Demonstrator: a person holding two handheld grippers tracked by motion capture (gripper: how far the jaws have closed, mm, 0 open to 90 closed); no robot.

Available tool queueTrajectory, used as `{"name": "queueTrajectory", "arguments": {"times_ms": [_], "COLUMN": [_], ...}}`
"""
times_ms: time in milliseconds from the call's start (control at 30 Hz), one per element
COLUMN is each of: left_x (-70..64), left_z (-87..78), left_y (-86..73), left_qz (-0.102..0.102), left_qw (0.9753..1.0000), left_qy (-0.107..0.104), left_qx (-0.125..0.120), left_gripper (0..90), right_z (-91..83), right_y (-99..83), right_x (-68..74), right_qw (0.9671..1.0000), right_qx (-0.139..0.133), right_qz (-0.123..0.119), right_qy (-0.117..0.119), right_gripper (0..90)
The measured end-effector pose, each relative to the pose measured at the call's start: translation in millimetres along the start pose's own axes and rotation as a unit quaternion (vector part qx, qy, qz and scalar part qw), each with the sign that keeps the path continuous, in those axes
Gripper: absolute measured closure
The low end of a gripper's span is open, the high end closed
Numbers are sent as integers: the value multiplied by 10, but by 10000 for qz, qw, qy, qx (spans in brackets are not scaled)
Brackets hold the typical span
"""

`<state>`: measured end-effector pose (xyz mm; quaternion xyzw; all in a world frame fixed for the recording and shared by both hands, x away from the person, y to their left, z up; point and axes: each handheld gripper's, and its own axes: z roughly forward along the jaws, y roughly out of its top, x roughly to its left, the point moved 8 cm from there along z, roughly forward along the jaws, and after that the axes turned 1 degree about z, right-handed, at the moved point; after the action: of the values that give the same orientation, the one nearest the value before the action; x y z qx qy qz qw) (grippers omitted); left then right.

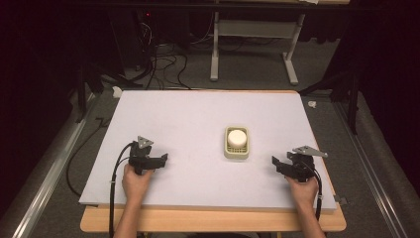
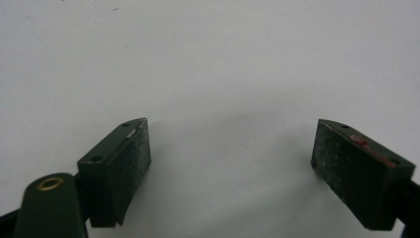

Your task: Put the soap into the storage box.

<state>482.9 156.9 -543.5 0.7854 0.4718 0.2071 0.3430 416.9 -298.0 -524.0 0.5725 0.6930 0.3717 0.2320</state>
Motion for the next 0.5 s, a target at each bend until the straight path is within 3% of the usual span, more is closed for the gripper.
{"name": "queueTrajectory", "arguments": {"times_ms": [333,500], "left_x": [0,0], "left_z": [-1,0], "left_y": [-1,0], "left_qz": [2,1], "left_qw": [10000,10000], "left_qy": [1,1], "left_qx": [8,1], "left_gripper": [158,158], "right_z": [48,86], "right_y": [-31,-57], "right_x": [12,32], "right_qw": [9996,9985], "right_qx": [172,325], "right_qz": [-134,-313], "right_qy": [-171,-302], "right_gripper": [327,317]}}
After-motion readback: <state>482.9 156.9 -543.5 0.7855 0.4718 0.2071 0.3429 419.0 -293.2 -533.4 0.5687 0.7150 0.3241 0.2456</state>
